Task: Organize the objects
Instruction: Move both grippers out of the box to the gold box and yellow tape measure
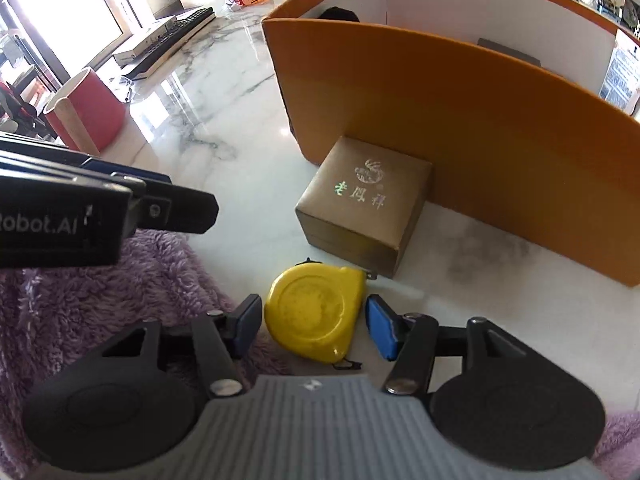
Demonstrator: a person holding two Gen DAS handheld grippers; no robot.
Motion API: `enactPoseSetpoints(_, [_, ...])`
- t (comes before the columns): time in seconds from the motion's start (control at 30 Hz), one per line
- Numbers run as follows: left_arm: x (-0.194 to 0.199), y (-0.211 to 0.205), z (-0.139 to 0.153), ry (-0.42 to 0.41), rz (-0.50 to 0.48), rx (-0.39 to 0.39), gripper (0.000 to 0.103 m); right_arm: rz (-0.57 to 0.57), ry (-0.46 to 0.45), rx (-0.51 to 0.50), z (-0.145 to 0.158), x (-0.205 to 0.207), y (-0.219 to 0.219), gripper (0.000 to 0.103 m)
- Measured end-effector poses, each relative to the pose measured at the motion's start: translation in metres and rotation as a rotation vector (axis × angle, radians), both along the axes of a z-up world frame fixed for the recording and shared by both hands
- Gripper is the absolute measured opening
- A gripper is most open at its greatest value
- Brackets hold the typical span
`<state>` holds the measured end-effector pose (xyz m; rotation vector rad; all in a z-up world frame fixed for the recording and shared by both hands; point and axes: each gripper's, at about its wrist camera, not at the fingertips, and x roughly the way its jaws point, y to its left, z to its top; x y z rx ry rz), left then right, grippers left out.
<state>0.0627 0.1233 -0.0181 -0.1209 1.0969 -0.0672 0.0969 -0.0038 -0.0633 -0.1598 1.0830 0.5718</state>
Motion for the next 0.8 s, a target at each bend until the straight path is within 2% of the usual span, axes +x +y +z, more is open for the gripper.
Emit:
enactPoseSetpoints(0.23, [0.000,-0.002,0.000,0.002,-0.007,-0.002,0.040,-0.003,-0.028,-0.036,0.000,-0.006,-0.002,0.061])
enactPoseSetpoints(0.3, [0.000,-0.004,0.000,0.004,-0.011,-0.005,0.040,0.002,-0.037,-0.058,0.000,-0.008,-0.004,0.055])
enactPoseSetpoints(0.37, [0.000,-0.007,0.000,0.006,-0.019,-0.008,0.040,0.000,-0.050,-0.085,0.000,-0.009,-0.008,0.055])
enactPoseSetpoints(0.8, [0.001,-0.037,-0.003,0.006,-0.098,-0.023,0.041,-0.151,-0.046,-0.092,-0.001,0.010,-0.076,0.054])
